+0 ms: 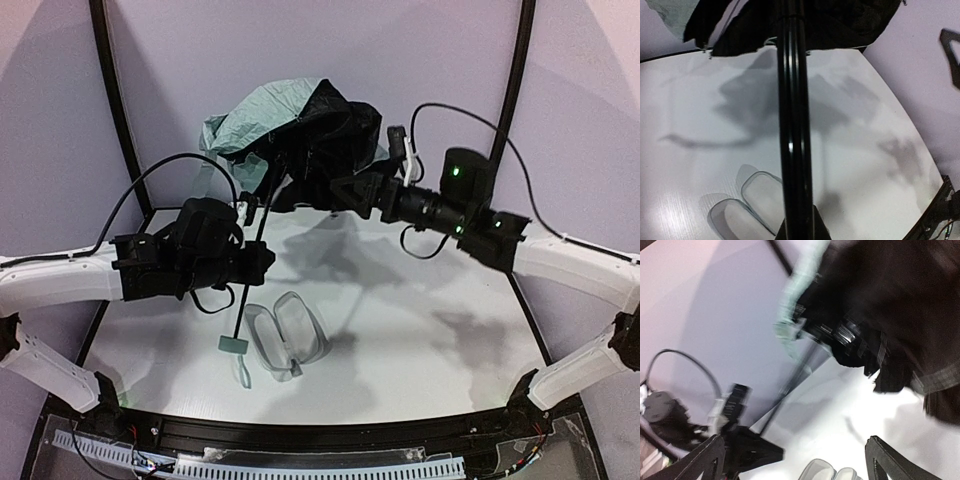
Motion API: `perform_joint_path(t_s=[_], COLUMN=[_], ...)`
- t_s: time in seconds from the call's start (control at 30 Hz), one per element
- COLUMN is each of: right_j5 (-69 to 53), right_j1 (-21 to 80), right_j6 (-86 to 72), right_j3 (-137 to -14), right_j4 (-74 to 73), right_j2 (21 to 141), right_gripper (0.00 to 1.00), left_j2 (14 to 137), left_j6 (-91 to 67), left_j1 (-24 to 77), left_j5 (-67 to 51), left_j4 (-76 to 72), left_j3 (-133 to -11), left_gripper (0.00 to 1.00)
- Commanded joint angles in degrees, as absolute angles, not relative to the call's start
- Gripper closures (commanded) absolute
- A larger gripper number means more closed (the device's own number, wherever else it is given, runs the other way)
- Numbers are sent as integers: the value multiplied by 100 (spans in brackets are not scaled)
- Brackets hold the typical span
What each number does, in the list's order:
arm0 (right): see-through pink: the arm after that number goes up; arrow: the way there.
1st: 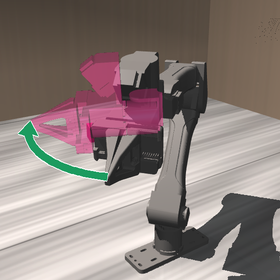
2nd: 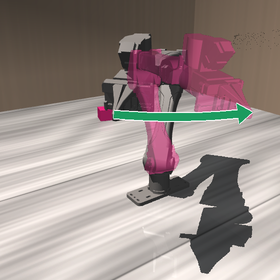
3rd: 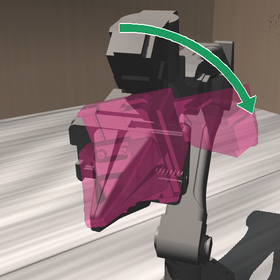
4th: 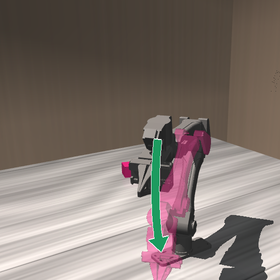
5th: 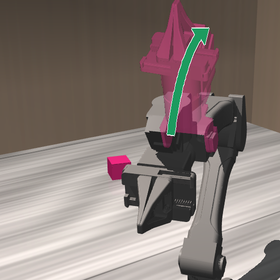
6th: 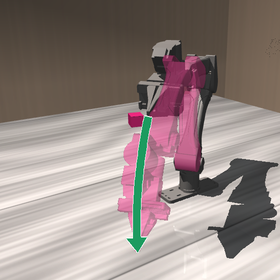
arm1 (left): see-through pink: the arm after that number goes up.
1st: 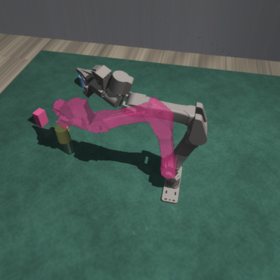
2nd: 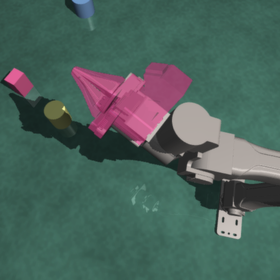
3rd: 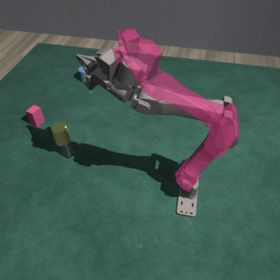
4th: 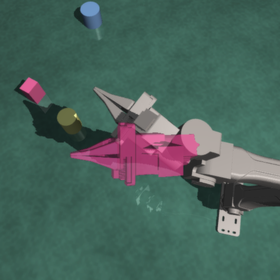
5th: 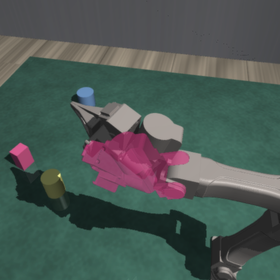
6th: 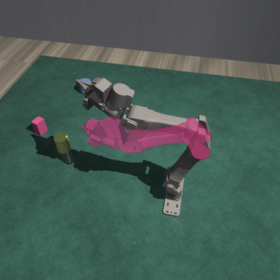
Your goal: Open the umbrella
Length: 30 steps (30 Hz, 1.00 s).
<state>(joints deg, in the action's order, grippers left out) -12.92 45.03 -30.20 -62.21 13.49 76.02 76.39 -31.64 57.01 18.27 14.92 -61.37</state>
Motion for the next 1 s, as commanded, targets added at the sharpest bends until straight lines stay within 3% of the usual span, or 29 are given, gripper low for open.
perform_joint_path(t_s=[0.0,0.1,0.2,0.27,0.6,0.97], right_j5=[-802,-1231,-1454,-1489,-1014,-855], right_j1=[4786,4834,4834,4834,4642,4667], right_j6=[-4274,-4734,-4821,-4994,-5466,-5794], right_j3=[-5520,-5521,-5781,-5963,-6895,-7575], right_j4=[3539,4562,5056,5240,4781,5591], right_j2=[8132,8566,8814,8980,9517,10264], right_gripper=[4,5,15,17,18,25], left_j2=[7398,7323,7238,7223,6855,7093], left_j6=[-3921,-4131,-4111,-4109,-4023,-4122], left_j1=[5692,5687,5692,5687,5708,5807], left_j5=[1439,1142,832,565,-66,-452], left_j4=[-130,-695,-1094,-1363,-2217,-2686], left_j3=[-5888,-5624,-5465,-5364,-4948,-4968], left_gripper=[99,99,99,99,99,99])
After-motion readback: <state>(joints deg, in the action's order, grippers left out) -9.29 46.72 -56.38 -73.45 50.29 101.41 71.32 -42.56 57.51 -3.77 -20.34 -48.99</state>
